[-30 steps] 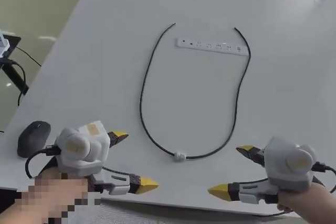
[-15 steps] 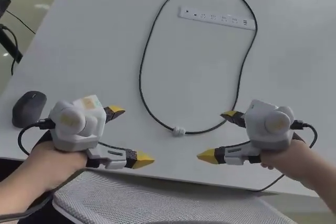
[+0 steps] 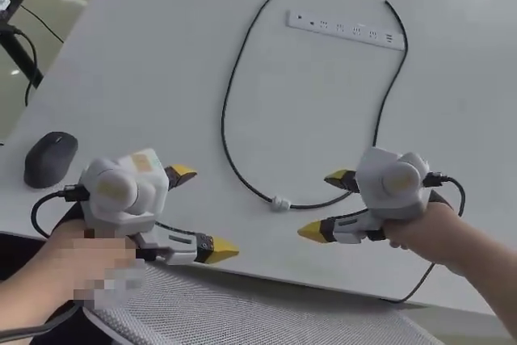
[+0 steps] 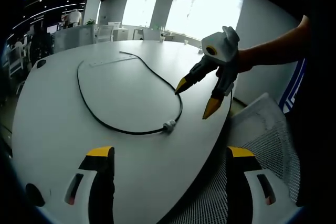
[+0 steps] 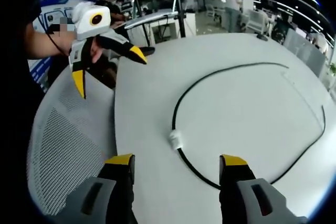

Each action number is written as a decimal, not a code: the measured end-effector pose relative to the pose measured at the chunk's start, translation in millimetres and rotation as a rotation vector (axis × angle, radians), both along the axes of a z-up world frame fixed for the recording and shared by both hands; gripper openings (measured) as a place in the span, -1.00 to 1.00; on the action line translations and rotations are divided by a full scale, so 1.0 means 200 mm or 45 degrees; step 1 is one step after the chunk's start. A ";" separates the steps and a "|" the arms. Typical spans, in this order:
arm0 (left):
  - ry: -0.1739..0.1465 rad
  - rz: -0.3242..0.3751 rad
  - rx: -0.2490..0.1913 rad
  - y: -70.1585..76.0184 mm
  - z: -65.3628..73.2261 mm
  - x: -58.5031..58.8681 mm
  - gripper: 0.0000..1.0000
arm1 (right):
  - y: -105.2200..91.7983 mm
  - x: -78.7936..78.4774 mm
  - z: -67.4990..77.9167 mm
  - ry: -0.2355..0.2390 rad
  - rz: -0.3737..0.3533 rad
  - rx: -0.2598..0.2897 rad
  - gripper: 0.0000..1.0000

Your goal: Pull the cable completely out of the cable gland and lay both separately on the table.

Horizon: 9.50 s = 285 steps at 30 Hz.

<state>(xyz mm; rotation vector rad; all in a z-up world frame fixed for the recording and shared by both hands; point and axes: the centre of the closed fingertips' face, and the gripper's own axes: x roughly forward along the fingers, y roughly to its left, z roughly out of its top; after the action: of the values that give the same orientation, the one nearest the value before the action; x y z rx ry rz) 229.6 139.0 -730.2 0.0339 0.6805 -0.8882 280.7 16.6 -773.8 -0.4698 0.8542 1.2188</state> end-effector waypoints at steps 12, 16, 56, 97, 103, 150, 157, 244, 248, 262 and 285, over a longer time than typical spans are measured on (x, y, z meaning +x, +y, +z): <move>0.012 0.008 0.007 0.01 -0.01 -0.01 0.70 | 0.07 0.01 -0.10 0.007 0.105 -0.079 0.04; 0.015 0.002 0.006 0.00 -0.01 -0.02 0.68 | 0.08 0.01 -0.13 0.014 0.126 -0.104 -0.08; 0.057 0.029 -0.011 0.00 -0.05 -0.06 0.55 | 0.16 0.02 -0.23 -0.001 0.307 -0.170 -0.77; -0.081 -0.201 -0.019 -0.22 0.17 0.05 0.44 | 0.19 -0.13 0.19 0.043 0.269 -0.101 -0.88; -0.085 -0.241 -0.047 -0.27 0.19 0.06 0.39 | 0.14 -0.21 0.26 0.039 0.316 -0.117 -0.88; -0.144 -0.493 -0.244 -0.49 0.33 0.00 -0.68 | 0.17 -0.29 0.51 -0.198 0.548 -0.114 -0.87; -0.157 -0.511 -0.231 -0.49 0.33 0.00 -0.69 | 0.17 -0.29 0.51 -0.242 0.574 -0.119 -0.86; 0.121 -0.412 -0.377 -0.49 0.44 0.08 -0.70 | 0.15 -0.21 0.65 -0.548 0.473 0.189 -0.86; 0.100 -0.429 -0.370 -0.49 0.44 0.07 -0.70 | 0.16 -0.21 0.65 -0.519 0.454 0.210 -0.85; -0.049 -0.513 -0.267 -0.48 0.42 0.04 -0.70 | 0.16 -0.24 0.67 -0.229 0.281 0.341 -0.59; -0.314 -0.652 -0.164 -0.48 0.46 0.02 -0.70 | 0.15 -0.25 0.66 0.894 -0.107 0.584 -0.62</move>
<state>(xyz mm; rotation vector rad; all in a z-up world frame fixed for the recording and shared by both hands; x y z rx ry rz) 232.8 42.3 -638.9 0.2067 0.3838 -1.3920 230.3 46.8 -641.3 0.3908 1.1185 1.4691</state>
